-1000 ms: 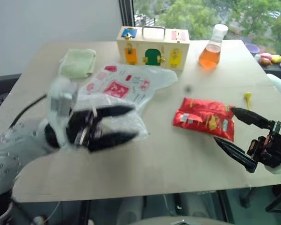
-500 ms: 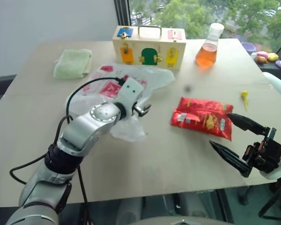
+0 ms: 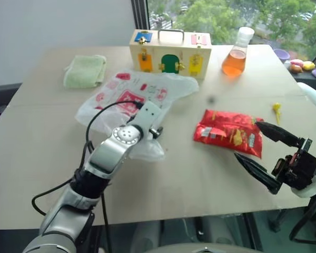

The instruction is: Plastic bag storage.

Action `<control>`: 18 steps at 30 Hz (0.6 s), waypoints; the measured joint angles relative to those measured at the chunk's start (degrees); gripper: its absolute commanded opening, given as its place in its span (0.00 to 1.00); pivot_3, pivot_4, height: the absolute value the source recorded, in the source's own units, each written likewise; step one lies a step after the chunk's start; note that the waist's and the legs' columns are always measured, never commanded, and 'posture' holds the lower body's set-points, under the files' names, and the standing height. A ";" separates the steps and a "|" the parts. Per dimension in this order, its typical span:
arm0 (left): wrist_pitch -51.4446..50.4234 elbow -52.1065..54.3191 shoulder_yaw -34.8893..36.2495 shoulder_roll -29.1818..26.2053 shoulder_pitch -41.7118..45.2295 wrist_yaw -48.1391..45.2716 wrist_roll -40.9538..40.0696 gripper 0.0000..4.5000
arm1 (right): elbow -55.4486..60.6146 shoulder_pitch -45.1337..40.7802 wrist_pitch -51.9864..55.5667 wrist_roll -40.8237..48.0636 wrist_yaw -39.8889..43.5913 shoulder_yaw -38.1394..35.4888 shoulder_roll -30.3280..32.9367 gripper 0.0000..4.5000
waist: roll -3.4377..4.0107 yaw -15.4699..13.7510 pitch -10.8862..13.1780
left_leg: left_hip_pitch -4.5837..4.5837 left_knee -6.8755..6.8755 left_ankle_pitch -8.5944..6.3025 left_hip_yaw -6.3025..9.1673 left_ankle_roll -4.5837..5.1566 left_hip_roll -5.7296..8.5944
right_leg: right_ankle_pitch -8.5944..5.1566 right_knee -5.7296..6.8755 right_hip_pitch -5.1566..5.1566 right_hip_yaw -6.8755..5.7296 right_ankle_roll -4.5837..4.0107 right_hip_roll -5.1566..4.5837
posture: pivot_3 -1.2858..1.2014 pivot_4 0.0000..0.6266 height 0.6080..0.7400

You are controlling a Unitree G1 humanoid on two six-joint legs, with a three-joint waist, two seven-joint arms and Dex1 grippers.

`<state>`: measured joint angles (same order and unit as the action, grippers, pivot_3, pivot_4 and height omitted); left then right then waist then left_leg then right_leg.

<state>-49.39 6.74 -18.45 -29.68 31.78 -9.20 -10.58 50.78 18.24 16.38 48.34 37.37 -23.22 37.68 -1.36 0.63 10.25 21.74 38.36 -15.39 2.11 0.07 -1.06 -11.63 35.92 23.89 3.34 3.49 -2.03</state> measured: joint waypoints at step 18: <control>-10.45 -1.39 38.35 -5.03 -0.94 -20.98 -33.53 0.01 | -0.35 -2.24 0.79 -4.12 -1.94 8.06 -2.01 1.00 | -0.01 0.04 0.01 | 0.03 0.00 0.00 0.08 0.00 -0.01 | 0.05 0.02 0.01 -0.09 0.03 -0.01 | 0.52 0.24 1.00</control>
<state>-59.85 5.36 19.90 -34.71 30.84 -30.18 -44.11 50.42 16.00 17.17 44.22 35.43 -15.15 35.67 -1.36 0.68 10.25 21.77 38.36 -15.39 2.19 0.06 -1.07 -11.58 35.93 23.90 3.25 3.52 -2.04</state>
